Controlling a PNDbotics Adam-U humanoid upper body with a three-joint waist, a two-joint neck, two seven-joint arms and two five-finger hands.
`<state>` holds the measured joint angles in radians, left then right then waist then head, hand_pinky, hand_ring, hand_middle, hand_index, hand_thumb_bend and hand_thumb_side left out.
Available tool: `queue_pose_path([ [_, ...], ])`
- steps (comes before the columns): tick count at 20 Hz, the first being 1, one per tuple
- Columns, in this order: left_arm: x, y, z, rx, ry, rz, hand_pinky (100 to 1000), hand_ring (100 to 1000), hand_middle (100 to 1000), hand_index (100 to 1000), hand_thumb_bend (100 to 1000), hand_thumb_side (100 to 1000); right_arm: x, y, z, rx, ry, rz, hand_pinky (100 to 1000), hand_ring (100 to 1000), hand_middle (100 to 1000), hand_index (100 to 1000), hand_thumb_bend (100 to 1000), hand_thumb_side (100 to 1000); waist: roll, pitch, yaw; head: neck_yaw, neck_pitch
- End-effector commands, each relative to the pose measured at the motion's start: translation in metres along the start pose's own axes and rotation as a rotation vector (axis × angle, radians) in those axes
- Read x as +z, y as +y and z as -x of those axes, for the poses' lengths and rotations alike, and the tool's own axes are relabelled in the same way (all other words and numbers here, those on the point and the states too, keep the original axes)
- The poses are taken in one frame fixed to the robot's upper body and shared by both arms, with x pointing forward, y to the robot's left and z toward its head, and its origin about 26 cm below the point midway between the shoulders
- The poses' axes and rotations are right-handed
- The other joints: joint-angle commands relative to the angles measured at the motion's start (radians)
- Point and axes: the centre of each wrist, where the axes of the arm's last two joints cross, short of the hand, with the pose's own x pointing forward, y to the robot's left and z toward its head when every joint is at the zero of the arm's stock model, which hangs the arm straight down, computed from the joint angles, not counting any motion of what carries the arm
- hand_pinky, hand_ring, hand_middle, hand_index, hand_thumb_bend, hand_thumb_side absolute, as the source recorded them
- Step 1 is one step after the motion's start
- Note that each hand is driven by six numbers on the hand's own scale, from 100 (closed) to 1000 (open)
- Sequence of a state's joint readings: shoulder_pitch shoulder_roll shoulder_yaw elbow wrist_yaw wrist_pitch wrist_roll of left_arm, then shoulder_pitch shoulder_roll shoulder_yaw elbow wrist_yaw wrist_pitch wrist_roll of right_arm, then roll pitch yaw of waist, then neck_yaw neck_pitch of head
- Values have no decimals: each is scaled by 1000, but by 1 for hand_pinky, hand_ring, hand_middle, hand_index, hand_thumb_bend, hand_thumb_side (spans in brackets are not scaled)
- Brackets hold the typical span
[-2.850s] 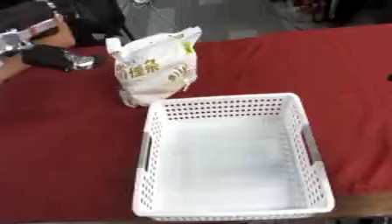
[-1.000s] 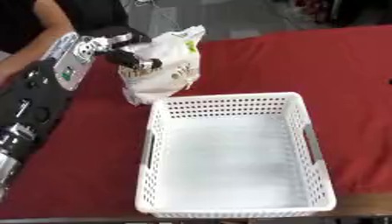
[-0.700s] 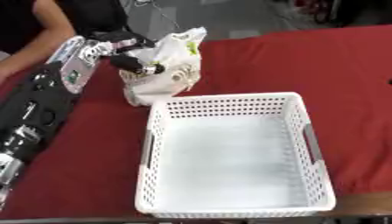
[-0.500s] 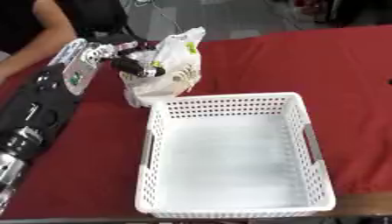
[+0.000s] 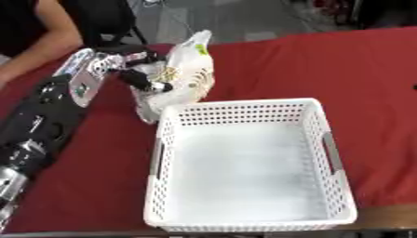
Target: Pick up objects on the table and place them in the box.
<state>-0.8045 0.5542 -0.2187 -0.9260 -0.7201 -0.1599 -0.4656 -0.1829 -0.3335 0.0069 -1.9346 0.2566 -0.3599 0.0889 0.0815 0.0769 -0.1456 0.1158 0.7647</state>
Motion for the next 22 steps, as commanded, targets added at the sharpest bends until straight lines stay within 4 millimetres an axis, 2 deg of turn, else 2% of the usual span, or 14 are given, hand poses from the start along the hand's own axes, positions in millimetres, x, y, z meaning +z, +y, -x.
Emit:
queue_pose_path([
  [1,2,2,2,-34,31,-31,565,510,578,787,228,383,-3,-4,-3,6,-15,-2,555,780,846,1000,336,959,-5,-11,1,4,-11],
  [2,3,4,1,-47,39,-54,508,468,538,742,125,366,-3,-3,-3,6,-15,-2,555,780,846,1000,336,960,-5,-12,2,4,-10],
  [3,4,5,1,-60,46,-76,497,461,529,732,105,364,-3,-3,-3,6,-15,-2,555,780,846,1000,336,959,-5,-12,2,4,-11],
  [4,4,7,0,-76,51,-103,392,387,456,625,100,359,-3,-3,-3,6,-15,-2,555,780,846,1000,336,959,-5,-12,2,3,-11],
  [5,5,10,-1,-96,57,-137,375,376,445,611,100,363,-3,-4,-3,6,-15,-2,555,780,846,1000,336,959,-5,-12,2,3,-11],
  [6,6,12,-2,-116,62,-172,279,307,377,526,100,403,-3,-4,-3,6,-15,-2,556,780,846,1000,335,959,-5,-12,2,2,-12],
  [7,7,12,-3,-135,66,-207,279,307,377,526,100,403,-3,-4,-3,6,-15,-2,556,780,846,1000,335,959,-5,-12,2,2,-12],
  [8,7,13,-4,-153,68,-240,192,219,290,426,100,397,-3,-4,-3,7,-14,-1,556,780,846,1000,334,959,-5,-12,2,2,-12],
  [10,8,16,-7,-195,66,-294,140,141,205,334,100,379,-3,-4,-3,7,-14,-1,556,780,846,1000,335,959,-5,-12,2,2,-13],
  [11,8,17,-8,-218,63,-312,154,167,233,363,100,387,-3,-4,-3,8,-14,-1,556,780,846,1000,334,959,-5,-12,2,1,-13],
  [12,9,20,-9,-244,60,-322,100,100,123,248,100,346,-3,-4,-3,8,-14,-2,556,780,846,1000,334,958,-5,-12,1,2,-13],
  [14,11,26,-7,-294,55,-306,100,100,100,197,100,351,-3,-4,-3,9,-15,-4,556,780,846,1000,335,958,-3,-12,0,2,-13],
  [19,19,51,7,-347,29,-129,100,100,100,162,100,343,-2,-5,-2,17,-10,-12,556,780,846,1000,334,957,7,-16,3,-3,-10],
  [22,29,71,13,-360,21,-89,100,100,100,163,100,341,0,-6,-1,23,-6,-15,556,780,846,1000,334,957,13,-18,7,-15,-11],
])
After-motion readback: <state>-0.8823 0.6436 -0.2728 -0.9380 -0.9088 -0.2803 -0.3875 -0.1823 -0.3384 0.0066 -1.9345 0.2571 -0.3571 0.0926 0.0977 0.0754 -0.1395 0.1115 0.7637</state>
